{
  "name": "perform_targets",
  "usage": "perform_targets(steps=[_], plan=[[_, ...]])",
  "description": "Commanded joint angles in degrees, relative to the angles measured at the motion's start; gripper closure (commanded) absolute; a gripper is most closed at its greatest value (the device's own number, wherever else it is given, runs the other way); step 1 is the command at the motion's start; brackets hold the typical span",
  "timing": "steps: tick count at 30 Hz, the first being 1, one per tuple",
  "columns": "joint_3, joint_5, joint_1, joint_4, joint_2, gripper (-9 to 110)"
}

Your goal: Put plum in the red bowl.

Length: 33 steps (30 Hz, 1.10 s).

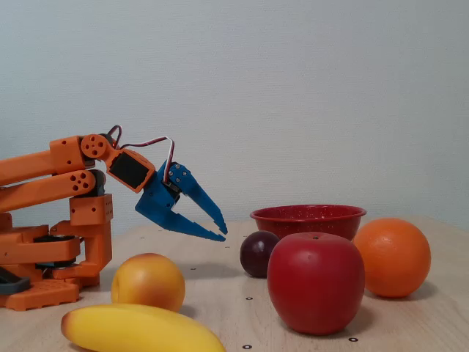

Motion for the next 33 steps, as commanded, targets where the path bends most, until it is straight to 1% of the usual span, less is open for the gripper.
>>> perform_targets(steps=[1,33], plan=[[2.37,0.53,1.85,0.09,1.05,102],[2.37,-0.35,1.85,0.09,1.05,101]])
